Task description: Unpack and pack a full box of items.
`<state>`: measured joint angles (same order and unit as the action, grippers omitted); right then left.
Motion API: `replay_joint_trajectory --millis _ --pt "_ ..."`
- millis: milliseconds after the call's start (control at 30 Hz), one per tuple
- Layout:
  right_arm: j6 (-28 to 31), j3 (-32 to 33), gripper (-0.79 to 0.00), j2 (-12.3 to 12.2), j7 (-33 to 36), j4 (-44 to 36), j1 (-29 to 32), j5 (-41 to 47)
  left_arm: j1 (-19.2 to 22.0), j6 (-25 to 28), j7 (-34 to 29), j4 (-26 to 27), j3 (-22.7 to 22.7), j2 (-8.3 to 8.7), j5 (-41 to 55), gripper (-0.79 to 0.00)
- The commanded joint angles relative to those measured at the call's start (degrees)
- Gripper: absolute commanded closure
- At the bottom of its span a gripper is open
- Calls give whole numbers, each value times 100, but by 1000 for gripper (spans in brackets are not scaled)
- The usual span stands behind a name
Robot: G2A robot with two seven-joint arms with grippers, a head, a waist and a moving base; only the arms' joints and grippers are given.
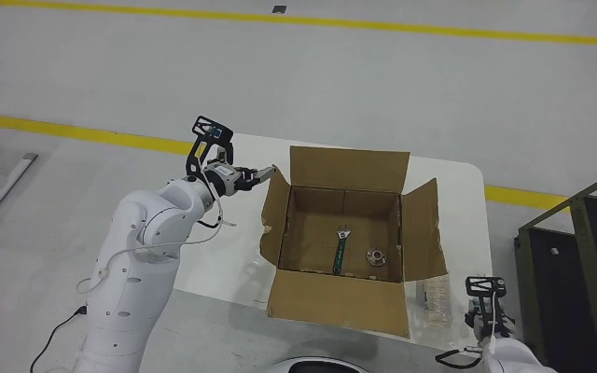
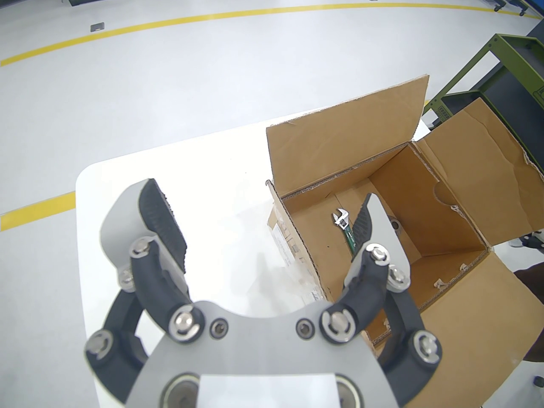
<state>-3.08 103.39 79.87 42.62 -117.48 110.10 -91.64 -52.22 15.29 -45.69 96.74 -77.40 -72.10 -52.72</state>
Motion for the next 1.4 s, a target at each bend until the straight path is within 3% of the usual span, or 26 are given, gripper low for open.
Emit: replay_joint_trajectory --millis 0,533,600,633,733,933,1000,1067,1233,1367 --pt "-13 -73 0 0 -22 128 -93 -75 0 0 0 0 0 0 0 -785" --pt "-209 -311 0 13 29 762 -361 -326 0 0 0 0 0 0 0 -785" --pt "-178 -340 -117 12 46 801 -389 -354 0 0 0 0 0 0 0 -785" --pt "-156 -353 -132 11 59 829 -406 -374 0 0 0 0 0 0 0 -785" --pt "-103 -384 -345 8 117 888 -466 -411 0 0 0 0 0 0 0 -785" --pt "-51 -434 -391 5 132 926 -539 -459 0 0 0 0 0 0 0 -785" --pt "-40 -439 -557 4 136 920 -551 -464 0 0 0 0 0 0 0 -785" --pt "-26 -429 -659 1 163 870 -567 -469 0 0 0 0 0 0 0 -785" --pt "-89 -311 -662 2 192 327 -503 -350 0 0 0 0 0 0 0 -785" --pt "-62 -110 -554 -2 271 -473 -377 -209 0 0 0 0 0 0 0 -785"
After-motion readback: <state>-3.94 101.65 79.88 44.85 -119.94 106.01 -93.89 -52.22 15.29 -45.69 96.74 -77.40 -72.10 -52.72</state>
